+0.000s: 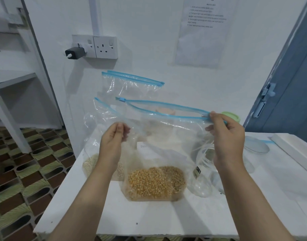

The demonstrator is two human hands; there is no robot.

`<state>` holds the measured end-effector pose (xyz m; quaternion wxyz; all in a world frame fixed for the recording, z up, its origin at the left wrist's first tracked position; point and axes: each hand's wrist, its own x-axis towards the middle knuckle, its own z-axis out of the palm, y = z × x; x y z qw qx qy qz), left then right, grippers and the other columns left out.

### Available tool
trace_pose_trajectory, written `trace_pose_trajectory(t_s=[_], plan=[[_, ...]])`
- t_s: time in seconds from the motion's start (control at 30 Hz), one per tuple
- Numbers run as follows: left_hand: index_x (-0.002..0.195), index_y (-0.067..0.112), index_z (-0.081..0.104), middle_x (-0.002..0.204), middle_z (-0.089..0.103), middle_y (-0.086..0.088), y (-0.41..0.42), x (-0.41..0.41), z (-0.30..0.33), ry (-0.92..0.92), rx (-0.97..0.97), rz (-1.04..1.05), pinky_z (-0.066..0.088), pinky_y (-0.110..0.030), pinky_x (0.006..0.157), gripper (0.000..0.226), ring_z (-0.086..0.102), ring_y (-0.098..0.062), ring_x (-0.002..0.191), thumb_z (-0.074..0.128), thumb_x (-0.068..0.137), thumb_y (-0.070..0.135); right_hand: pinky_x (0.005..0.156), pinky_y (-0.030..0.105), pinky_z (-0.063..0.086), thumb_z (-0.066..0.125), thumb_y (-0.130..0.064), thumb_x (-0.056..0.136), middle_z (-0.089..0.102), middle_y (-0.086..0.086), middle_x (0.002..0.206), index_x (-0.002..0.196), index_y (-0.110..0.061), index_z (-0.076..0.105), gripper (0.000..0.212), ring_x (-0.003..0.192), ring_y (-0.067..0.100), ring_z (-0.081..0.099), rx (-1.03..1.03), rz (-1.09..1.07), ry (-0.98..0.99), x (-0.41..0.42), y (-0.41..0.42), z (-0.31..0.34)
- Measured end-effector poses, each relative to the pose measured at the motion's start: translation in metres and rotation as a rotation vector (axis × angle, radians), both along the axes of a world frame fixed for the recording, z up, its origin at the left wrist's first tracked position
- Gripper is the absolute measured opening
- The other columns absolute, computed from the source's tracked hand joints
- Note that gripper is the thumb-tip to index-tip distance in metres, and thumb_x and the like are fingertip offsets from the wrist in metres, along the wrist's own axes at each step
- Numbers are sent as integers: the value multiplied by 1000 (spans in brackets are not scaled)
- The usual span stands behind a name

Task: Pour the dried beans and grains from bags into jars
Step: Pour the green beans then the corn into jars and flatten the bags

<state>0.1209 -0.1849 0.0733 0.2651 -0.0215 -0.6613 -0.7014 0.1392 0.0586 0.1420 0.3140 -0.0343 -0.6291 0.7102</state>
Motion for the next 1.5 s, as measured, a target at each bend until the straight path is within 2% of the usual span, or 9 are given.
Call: trace_pose_trajectory(t_s=[0.23,0.4,0.53,0.67,0.83,1.03,1.27,1.4,1.5], plan=[[76,19,59,69,59,18,8,-2,35,140,3,-14,40,-18,68,33,49,0,68,43,105,15,66,26,44,63,-21,93,58,-5,63,73,-19,72,22,67,15,51,-52,-23,-91,-3,13,1],[77,19,59,70,59,19,3,-6,56,232,-102,-8,39,-9,68,31,50,4,70,45,104,17,44,18,40,56,-11,93,60,-1,80,82,-15,68,17,67,14,53,-59,99,-190,-3,16,-10],[78,21,61,70,60,20,-5,-14,54,203,-182,2,40,-11,72,29,52,4,70,47,104,20,53,23,41,55,-13,93,64,-2,82,88,-14,68,14,64,12,54,64,108,-276,-13,17,-26],[79,21,62,72,61,21,-4,-15,43,163,-199,29,45,-13,81,29,55,3,76,48,103,17,74,27,45,54,-17,96,66,-14,87,90,-21,68,16,77,8,59,394,-3,-190,-16,15,-27],[79,20,63,70,61,23,3,-11,44,143,-230,35,42,-8,77,29,55,6,75,48,103,17,86,47,46,28,-58,97,64,-14,85,101,-29,66,48,87,19,58,943,-9,-55,-16,2,-13],[79,18,63,71,62,25,9,-9,46,149,-288,36,42,-8,73,28,57,8,73,49,103,18,92,48,45,33,-65,95,59,-13,96,125,-23,57,57,96,17,58,1014,159,26,-21,-43,11],[85,25,65,80,65,21,5,-6,44,120,-357,-25,43,-17,80,23,59,5,81,50,102,24,59,31,36,57,-31,99,48,-10,66,88,-15,55,20,61,13,45,832,59,233,-25,-73,20],[117,35,62,110,63,15,-15,-3,26,31,-514,-128,40,-6,80,26,56,4,98,53,95,43,60,34,39,60,-27,97,52,-5,65,85,-13,58,19,59,12,44,723,16,202,-28,-68,13],[122,32,62,118,58,12,-39,-2,-11,-23,-648,-88,36,-8,88,31,53,-1,107,54,94,42,63,37,41,60,-26,97,58,1,68,86,-12,61,18,63,16,48,672,-22,181,-30,-60,8]])
